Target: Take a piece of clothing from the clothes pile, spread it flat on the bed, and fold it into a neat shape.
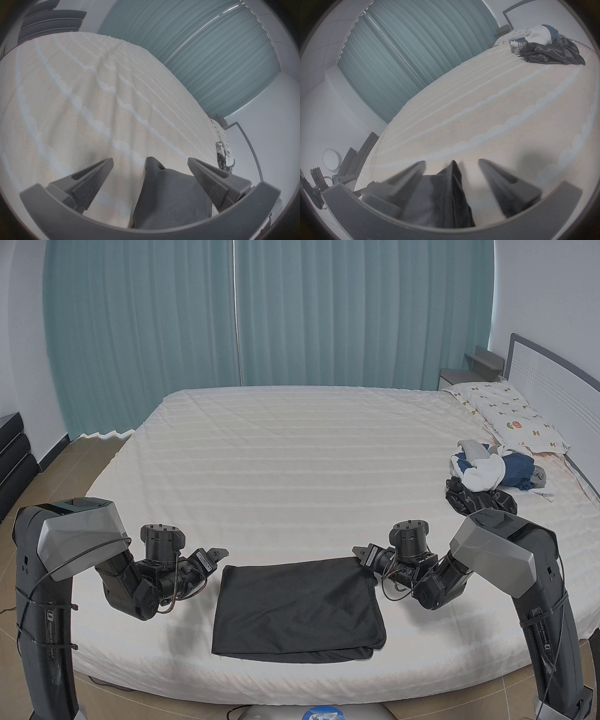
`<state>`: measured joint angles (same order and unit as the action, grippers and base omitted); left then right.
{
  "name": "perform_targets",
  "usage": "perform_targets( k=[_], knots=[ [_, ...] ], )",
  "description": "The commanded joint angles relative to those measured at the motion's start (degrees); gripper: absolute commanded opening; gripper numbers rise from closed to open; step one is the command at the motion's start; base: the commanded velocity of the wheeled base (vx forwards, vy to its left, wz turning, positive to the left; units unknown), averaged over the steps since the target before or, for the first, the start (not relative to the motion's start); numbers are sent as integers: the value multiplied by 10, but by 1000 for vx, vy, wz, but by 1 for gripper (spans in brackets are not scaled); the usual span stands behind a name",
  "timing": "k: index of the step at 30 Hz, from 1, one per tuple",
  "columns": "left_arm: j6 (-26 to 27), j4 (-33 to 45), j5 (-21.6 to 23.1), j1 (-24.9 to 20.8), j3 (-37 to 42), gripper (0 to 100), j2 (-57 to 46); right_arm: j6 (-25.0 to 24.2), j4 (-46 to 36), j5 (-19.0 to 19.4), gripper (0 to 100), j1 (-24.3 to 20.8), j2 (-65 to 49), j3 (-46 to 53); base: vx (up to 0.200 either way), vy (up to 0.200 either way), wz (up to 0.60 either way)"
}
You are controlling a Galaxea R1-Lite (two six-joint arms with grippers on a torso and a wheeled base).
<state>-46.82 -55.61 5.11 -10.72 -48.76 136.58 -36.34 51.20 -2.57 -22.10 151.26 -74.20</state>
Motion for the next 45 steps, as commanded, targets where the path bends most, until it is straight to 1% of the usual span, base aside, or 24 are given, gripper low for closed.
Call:
perform_targets(
  k=[1, 4, 7, 8, 9, 11, 12, 16, 18, 19, 21, 23, 26, 30, 32, 33, 34, 35, 39, 40, 41, 42, 43, 45],
  knots=[
    [0, 0, 0, 0, 2, 100, 0, 0, 3, 0, 100, 7, -26, 27, 0, 0, 0],
    [-1, -1, 0, 0, 9, 100, -8, -2, 22, 0, 100, 28, -69, 92, 0, 0, 0],
    [1, 0, -4, 3, 24, 100, -52, -1, 67, 2, 100, 58, -136, 189, 0, 0, 0],
    [1, 1, -4, 3, 26, 100, -55, -1, 69, 2, 100, 59, -140, 194, 0, 0, 0],
    [4, 1, -4, 5, 34, 100, -77, 1, 103, 6, 100, 72, -179, 264, 0, 0, 0],
    [9, 3, -5, 5, 46, 100, -98, 3, 147, 6, 100, 79, -214, 332, 0, 0, 0],
    [9, 3, -5, 5, 46, 100, -98, 3, 147, 6, 100, 79, -214, 332, 0, 0, 0],
    [50, -4, -16, 7, 126, 100, -193, 7, 228, 4, 100, 91, -322, 474, 0, 0, 0],
    [53, -5, -16, 7, 135, 100, -205, 7, 231, 4, 100, 93, -333, 483, 0, 0, 0],
    [63, -29, -16, 6, 186, 100, -272, 7, 229, 5, 100, 101, -404, 522, 0, 0, 0],
    [64, -40, -16, 6, 201, 100, -296, 7, 226, 5, 100, 102, -430, 534, 0, 0, 0],
    [82, -49, -18, 5, 247, 100, -382, 17, 226, 5, 100, 103, -507, 578, 0, 0, 0],
    [111, -47, -19, 5, 285, 100, -466, 51, 226, 5, 100, 103, -578, 630, 0, 0, 0],
    [116, -45, -29, 6, 314, 100, -548, 84, 226, 6, 100, 101, -658, 677, 0, 0, 0],
    [121, -45, -72, 5, 343, 100, -614, 126, 226, 6, 100, 102, -729, 721, 0, 0, 0],
    [121, -45, -72, 5, 343, 100, -614, 126, 226, 6, 100, 102, -729, 721, 0, 0, 0],
    [141, -44, -93, 5, 358, 100, -649, 147, 221, 4, 100, 102, -768, 742, 0, 0, 0],
    [154, -45, -101, 5, 371, 100, -667, 152, 207, 0, 100, 102, -792, 742, 0, 0, 0],
    [198, -43, -116, 6, 413, 100, -751, 165, 96, 2, 100, 113, -909, 742, 0, 0, 0],
    [200, -42, -118, 6, 415, 100, -754, 166, 90, 2, 100, 113, -913, 742, 0, 0, 0],
    [229, -35, -132, 7, 430, 100, -794, 190, 16, 6, 100, 113, -980, 741, 0, 0, 0],
    [232, -34, -134, 7, 431, 100, -797, 193, 11, 6, 100, 113, -984, 741, 0, 0, 0],
    [262, -15, -155, 6, 441, 100, -835, 220, -57, 6, 100, 114, -1050, 739, 0, 0, 0],
    [282, 19, -171, 6, 445, 100, -882, 253, -134, 6, 100, 115, -1122, 738, 0, 0, 0]
  ],
)
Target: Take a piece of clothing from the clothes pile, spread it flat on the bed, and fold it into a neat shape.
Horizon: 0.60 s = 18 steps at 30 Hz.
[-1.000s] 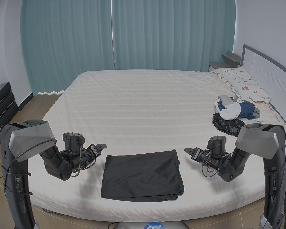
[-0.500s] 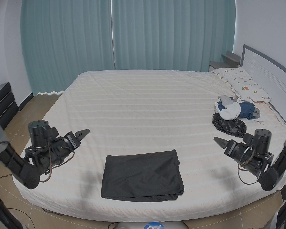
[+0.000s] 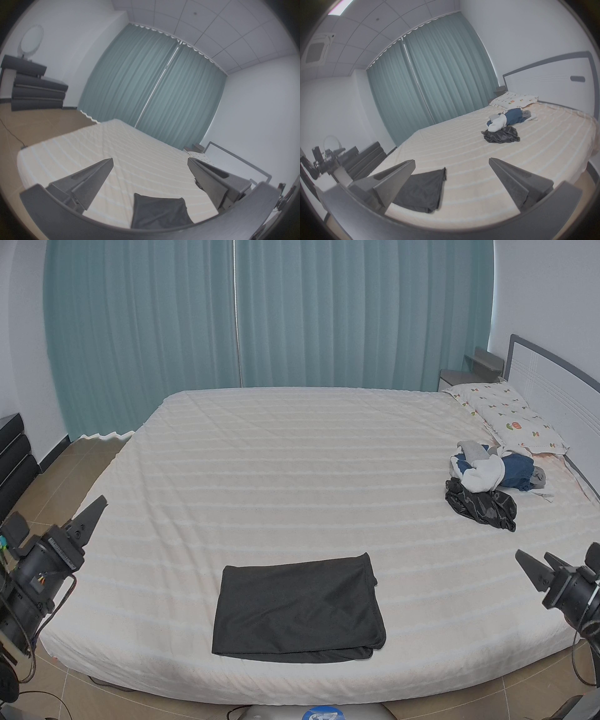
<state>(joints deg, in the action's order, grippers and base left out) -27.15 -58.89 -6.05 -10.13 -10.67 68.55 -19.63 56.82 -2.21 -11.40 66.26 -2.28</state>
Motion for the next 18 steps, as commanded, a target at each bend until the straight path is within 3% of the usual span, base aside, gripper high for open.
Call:
perform_targets(
  k=[1, 5, 12, 18],
  knots=[
    [89, 71, -62, 0, 64, 100, -222, 100, -223, 1, 100, 9, -301, 18, 0, 0, 0],
    [106, 180, -68, 0, 60, 100, -322, 139, -348, -4, 100, 29, -412, 14, 0, 0, 0],
    [148, 405, -106, 1, 13, 100, -475, 144, -536, -3, 100, 97, -524, -52, 0, 0, 0],
    [201, 487, -139, 1, 13, 100, -567, 173, -697, -3, 100, 100, -640, -79, 0, 0, 0]
  ],
)
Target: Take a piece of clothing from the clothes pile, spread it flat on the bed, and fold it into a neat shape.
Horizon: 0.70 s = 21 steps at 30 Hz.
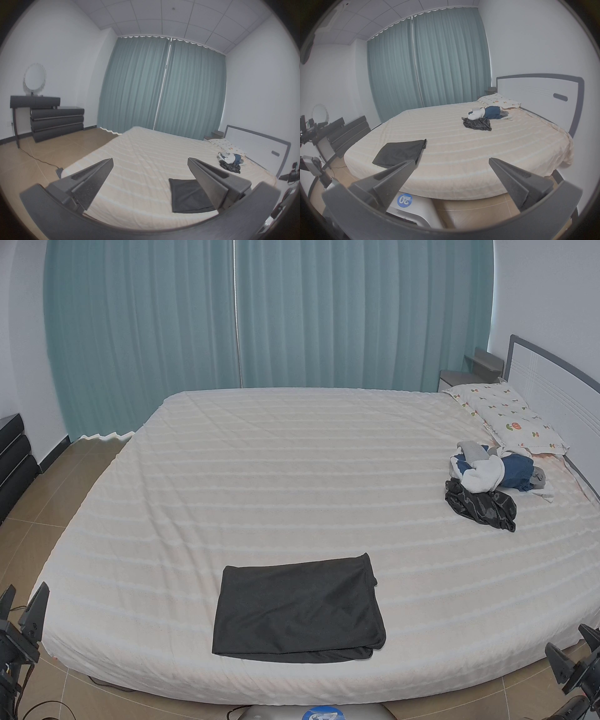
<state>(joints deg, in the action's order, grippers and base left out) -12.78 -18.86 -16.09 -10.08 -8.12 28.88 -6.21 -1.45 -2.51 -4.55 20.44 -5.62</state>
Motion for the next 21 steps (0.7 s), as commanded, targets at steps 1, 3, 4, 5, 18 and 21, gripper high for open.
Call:
perform_targets(
  k=[1, 3, 4, 5, 18, 21],
  knots=[
    [71, 91, -42, 1, -13, 100, -183, 52, -123, 7, 100, 35, -197, -46, 0, 0, 0],
    [90, 106, -63, 7, -13, 100, -197, 78, -114, 12, 100, 42, -204, -46, 0, 0, 0],
    [94, 113, -77, 14, -14, 100, -202, 83, -100, 14, 100, 42, -204, -47, 0, 0, 0],
    [94, 113, -77, 14, -14, 100, -202, 83, -100, 14, 100, 42, -204, -47, 0, 0, 0],
    [154, 135, -24, 101, 22, 100, -289, 116, 58, 77, 100, 42, -204, 56, 0, 0, 0],
    [151, 114, -18, 101, 41, 100, -289, 117, 61, 78, 100, 42, -204, 56, 0, 0, 0]
  ],
)
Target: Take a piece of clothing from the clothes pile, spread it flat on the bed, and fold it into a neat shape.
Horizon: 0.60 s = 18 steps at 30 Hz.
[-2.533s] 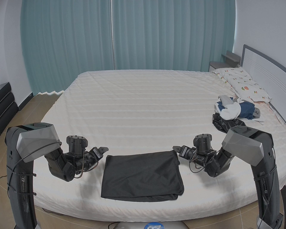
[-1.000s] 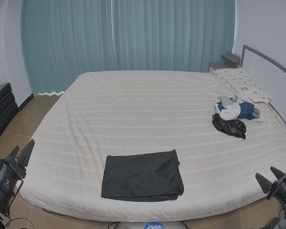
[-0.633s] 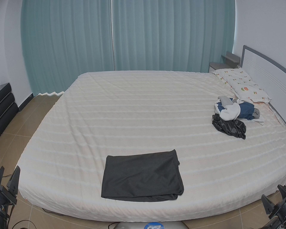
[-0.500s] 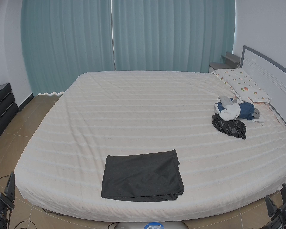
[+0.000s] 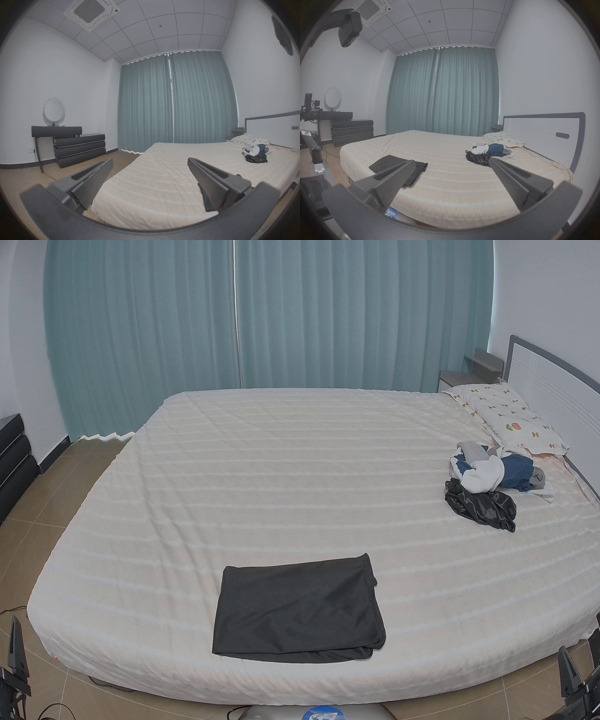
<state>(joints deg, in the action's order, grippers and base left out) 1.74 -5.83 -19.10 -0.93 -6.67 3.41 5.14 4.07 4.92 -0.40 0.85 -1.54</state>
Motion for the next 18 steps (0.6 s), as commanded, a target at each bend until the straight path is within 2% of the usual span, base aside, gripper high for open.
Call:
perform_targets(
  k=[1, 3, 6, 7, 9, 12, 17, 18],
  knots=[
    [5, -16, 12, 9, 26, 100, -34, 4, 6, 3, 100, 1, -9, 15, 0, 0, 0],
    [9, -69, 38, 9, 67, 100, -34, 22, 27, 13, 100, 1, -9, 15, 0, 0, 0],
    [5, -73, 57, 9, 67, 100, -34, 26, 41, 22, 100, 1, -9, 15, 0, 0, 0],
    [5, -78, 93, 9, 67, 100, -34, 28, 49, 40, 100, 1, -9, 15, 0, 0, 0],
    [5, -68, 107, 9, 67, 100, -34, 28, 38, 40, 100, 1, -9, 15, 0, 0, 0],
    [5, -33, 111, 9, 67, 100, -34, 14, -4, 40, 100, 1, -9, 14, 0, 0, 0],
    [-17, 23, 107, 10, 67, 100, -34, -9, 1, 41, 100, 2, -9, 14, 0, 0, 0],
    [-25, 23, 107, 9, 67, 100, -34, -28, 1, 40, 100, 2, -9, 14, 0, 0, 0]
  ],
)
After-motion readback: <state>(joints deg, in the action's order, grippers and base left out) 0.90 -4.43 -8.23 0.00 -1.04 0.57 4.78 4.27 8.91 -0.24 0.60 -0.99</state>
